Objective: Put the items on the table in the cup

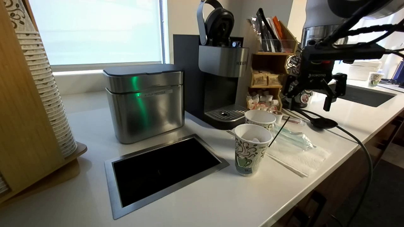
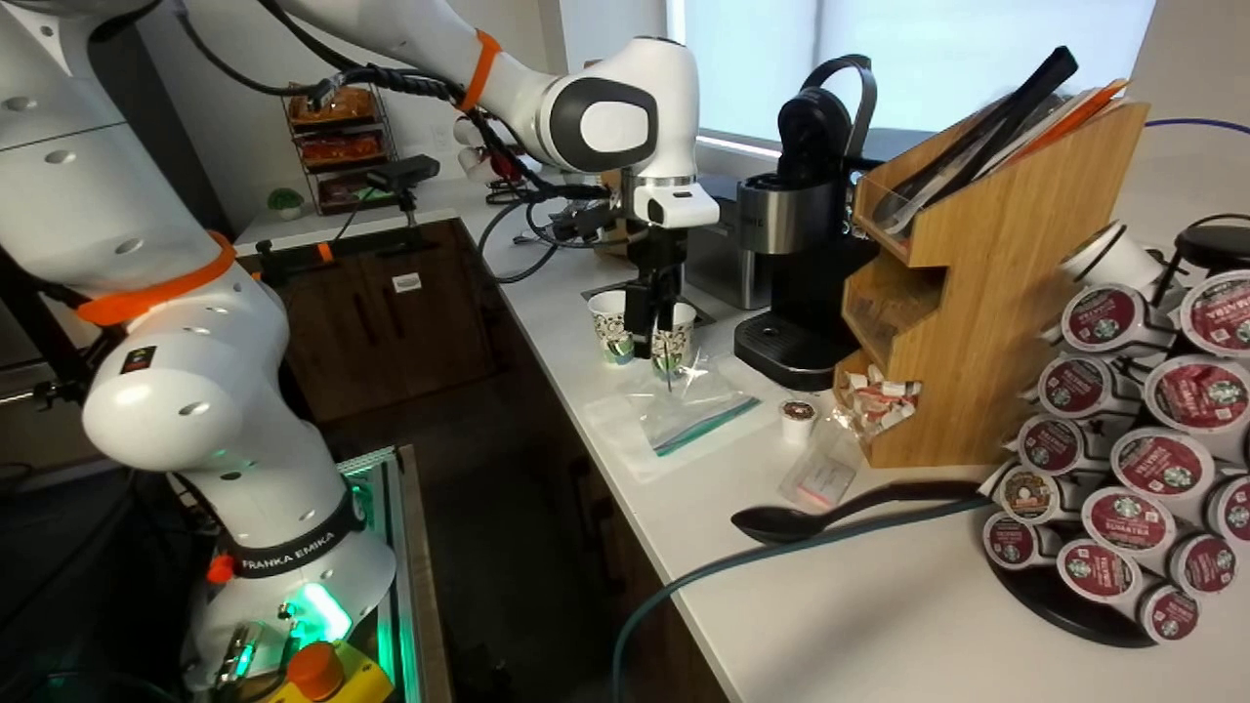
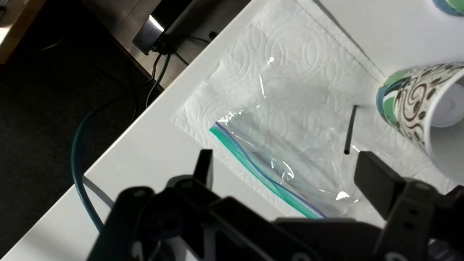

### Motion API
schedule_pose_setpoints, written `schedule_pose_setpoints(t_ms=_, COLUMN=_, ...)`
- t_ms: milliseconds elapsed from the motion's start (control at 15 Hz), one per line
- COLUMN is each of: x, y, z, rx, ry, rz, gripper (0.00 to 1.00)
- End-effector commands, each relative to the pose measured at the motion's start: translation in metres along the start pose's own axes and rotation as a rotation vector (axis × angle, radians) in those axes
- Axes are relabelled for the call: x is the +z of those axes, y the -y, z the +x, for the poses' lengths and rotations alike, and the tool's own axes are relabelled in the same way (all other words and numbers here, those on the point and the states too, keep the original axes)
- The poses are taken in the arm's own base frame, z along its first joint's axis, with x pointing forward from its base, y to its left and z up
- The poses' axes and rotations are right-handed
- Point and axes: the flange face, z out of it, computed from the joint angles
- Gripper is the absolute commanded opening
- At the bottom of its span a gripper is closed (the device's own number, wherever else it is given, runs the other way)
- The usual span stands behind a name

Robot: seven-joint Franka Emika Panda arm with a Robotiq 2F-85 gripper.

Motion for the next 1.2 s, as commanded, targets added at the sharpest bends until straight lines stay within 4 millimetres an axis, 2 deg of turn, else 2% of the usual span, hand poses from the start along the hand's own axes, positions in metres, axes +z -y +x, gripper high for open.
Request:
schedule_pose_setpoints(t_ms=0, x=0.013, y=0.008, z=-0.005, rx=0.015, ry=0.001, rz=0.026, gripper=1.0)
schedule_pose_setpoints(t_ms=133, x=0.019, y=0.01, z=-0.007, rx=0.015, ry=-0.005, rz=0.028, gripper=0.92)
schedule_pose_setpoints(t_ms=200, x=0.022, y=0.011, z=-0.007, rx=0.016, ry=-0.008, rz=0.03, gripper=0.84)
schedule_pose_setpoints(t_ms=267, x=0.024, y=0.013, z=-0.008, rx=0.016, ry=-0.01, rz=0.036, gripper=0.79)
schedule_pose_setpoints(t_ms=333, x=0.027, y=0.014, z=-0.008, rx=0.018, ry=-0.013, rz=0.04, gripper=0.68)
schedule_pose_setpoints(t_ms=533, x=0.031, y=0.019, z=-0.008, rx=0.015, ry=-0.024, rz=0.055, gripper=0.52)
schedule_pose_setpoints(t_ms=600, x=0.032, y=0.021, z=-0.008, rx=0.014, ry=-0.027, rz=0.059, gripper=0.53)
schedule_pose_setpoints(t_ms=733, x=0.033, y=0.023, z=-0.008, rx=0.013, ry=-0.032, rz=0.065, gripper=0.44)
schedule_pose_setpoints(t_ms=800, x=0.033, y=0.024, z=-0.009, rx=0.012, ry=-0.034, rz=0.068, gripper=0.29)
schedule_pose_setpoints(t_ms=1000, x=0.028, y=0.026, z=-0.009, rx=0.012, ry=-0.048, rz=0.082, gripper=0.04)
schedule_pose_setpoints(t_ms=1133, x=0.022, y=0.027, z=-0.009, rx=0.014, ry=-0.062, rz=0.096, gripper=0.0)
